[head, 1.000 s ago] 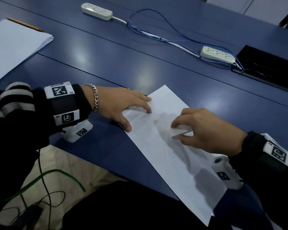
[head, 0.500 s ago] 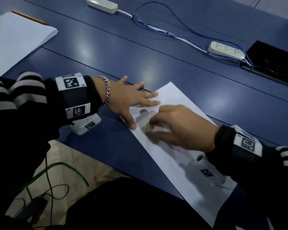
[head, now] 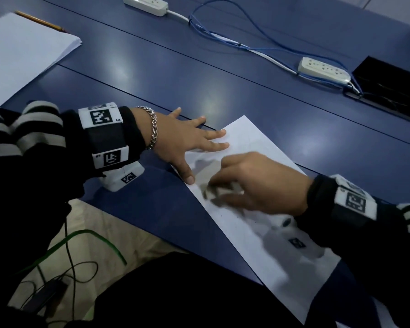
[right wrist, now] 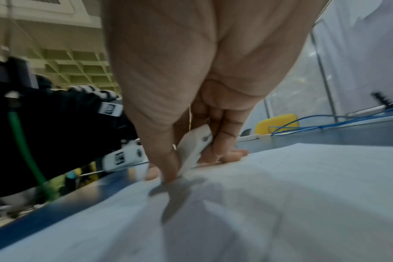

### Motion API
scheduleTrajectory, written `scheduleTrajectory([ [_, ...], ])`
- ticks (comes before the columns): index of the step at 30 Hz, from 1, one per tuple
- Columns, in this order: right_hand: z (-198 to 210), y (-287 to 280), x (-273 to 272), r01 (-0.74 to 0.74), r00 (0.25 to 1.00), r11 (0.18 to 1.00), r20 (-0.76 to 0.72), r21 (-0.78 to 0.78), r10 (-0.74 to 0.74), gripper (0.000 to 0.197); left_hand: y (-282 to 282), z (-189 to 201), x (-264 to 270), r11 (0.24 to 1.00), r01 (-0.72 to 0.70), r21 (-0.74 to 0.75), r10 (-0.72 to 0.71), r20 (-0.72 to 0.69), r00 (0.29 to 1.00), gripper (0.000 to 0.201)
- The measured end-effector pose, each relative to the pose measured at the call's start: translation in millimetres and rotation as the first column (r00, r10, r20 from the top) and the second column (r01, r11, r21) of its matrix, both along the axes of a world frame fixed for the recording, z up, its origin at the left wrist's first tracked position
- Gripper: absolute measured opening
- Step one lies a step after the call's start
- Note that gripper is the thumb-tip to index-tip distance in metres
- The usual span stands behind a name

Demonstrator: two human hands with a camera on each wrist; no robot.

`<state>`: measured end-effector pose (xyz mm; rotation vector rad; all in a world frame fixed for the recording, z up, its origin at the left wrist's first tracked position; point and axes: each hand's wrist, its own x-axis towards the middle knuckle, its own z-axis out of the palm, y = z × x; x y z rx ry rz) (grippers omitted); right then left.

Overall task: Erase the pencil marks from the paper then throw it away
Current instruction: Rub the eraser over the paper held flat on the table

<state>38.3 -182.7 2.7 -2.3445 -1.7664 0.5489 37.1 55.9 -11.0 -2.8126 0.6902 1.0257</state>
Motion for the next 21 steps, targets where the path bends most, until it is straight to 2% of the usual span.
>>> scheduleTrajectory([
  [4, -0.5, 1.1, 22.4, 0.175, 0.979, 0.981, 0.092, 0.082, -0.182, 0.031, 0.8, -0.4, -0.1, 1.0, -0.012, -0.019, 0.012, 0.006, 1.0, 0.113],
  [6, -1.8, -0.9, 7.3, 0.143, 0.985, 0.985, 0.087, 0.094, -0.151, 0.031, 0.7, 0.1, -0.3, 1.0, -0.012, -0.017, 0.012, 0.007, 1.0, 0.113],
  [9, -2.4, -9.4, -14.6, 0.065, 0.998, 0.998, 0.018, 0.025, -0.065, 0.026, 0.0, 1.8, -0.9, 1.0, -0.008, -0.007, 0.008, 0.011, 1.0, 0.113],
  [11, 0.9, -21.2, -8.2, 0.118, 0.992, 0.992, 0.047, 0.048, -0.121, 0.03, -1.7, 4.9, -2.5, 1.0, -0.003, 0.003, 0.003, 0.024, 1.0, 0.112],
  [13, 2.9, -40.8, 4.8, 0.243, 0.963, 0.965, 0.1, 0.095, -0.252, 0.029, -4.3, 8.3, -5.7, 1.0, 0.004, 0.027, -0.005, 0.048, 0.999, 0.112],
  [15, 2.4, -59.7, 9.3, 0.338, 0.927, 0.938, 0.146, 0.073, -0.345, 0.028, -6.3, 11.8, -10.2, 0.999, 0.014, 0.043, -0.018, 0.086, 0.996, 0.11],
  [19, -5.5, -74.8, 4.2, 0.38, 0.913, 0.924, 0.146, 0.024, -0.38, 0.027, -13.8, 15.0, -17.5, 0.999, 0.029, -0.043, -0.017, 0.242, 0.97, 0.111],
  [21, -2.3, -73.0, 5.7, 0.379, 0.916, 0.925, 0.14, 0.009, -0.376, 0.027, -17.7, 12.2, -20.5, 0.997, 0.047, -0.067, -0.031, 0.234, 0.972, 0.118],
])
